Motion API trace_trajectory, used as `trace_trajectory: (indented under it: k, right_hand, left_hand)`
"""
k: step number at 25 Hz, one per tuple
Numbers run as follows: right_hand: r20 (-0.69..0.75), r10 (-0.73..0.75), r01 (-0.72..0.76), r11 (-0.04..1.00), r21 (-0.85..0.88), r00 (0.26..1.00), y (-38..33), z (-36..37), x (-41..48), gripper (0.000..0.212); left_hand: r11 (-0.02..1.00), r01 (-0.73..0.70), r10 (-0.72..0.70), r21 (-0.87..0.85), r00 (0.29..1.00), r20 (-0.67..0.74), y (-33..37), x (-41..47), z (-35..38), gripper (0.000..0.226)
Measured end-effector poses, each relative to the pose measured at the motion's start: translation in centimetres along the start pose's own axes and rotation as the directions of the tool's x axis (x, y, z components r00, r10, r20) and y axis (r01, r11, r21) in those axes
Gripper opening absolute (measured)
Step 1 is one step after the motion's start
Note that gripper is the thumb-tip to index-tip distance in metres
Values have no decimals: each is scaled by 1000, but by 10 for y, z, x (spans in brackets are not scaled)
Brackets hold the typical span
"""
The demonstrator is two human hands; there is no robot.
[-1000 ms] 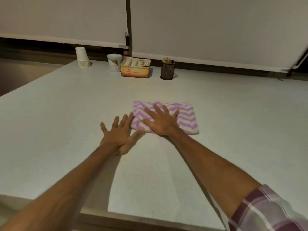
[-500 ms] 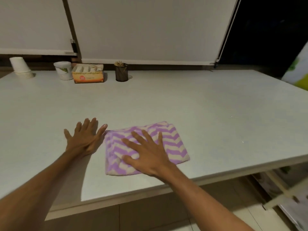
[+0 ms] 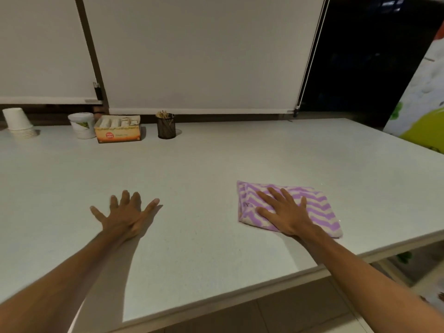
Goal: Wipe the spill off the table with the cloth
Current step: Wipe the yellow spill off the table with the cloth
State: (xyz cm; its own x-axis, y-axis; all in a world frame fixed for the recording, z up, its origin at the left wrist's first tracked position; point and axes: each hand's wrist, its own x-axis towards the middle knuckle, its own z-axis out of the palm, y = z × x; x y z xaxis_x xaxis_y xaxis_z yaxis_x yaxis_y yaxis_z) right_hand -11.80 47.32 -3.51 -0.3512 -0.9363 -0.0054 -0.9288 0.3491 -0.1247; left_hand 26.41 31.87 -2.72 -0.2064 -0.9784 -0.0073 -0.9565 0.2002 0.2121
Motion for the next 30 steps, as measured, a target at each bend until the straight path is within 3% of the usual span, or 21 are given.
trace_trajectory:
  k: [4,13,19,25,27,30]
  right_hand:
    - [1,64,-64,998,24,998,5,-3,64,68]
    - [40,96,-97,995,26,995,-24,0,201,70]
    - [68,-197,197,980,11,978,-132,15,224,73]
    - [99,-562,552,827,109,821,-169,5,184,78]
    - [-30,-503,498,844,198,864,-147,-10,181,73]
    - [-199,-195,255,903,346,961,-105,-27,189,58]
  left_hand:
    - [999,-32,32,-7,999,-31,12,30,1,93]
    - [998,13,-18,-62,996,-84,13,58,28,103]
    - [998,40,-45,-56,995,-88,15,58,28,105]
    - [997,74,-75,-8,990,-120,20,50,18,105]
    - [997,55,-45,61,988,-149,27,48,14,100]
    - [999,11,0,44,970,-241,45,59,3,79]
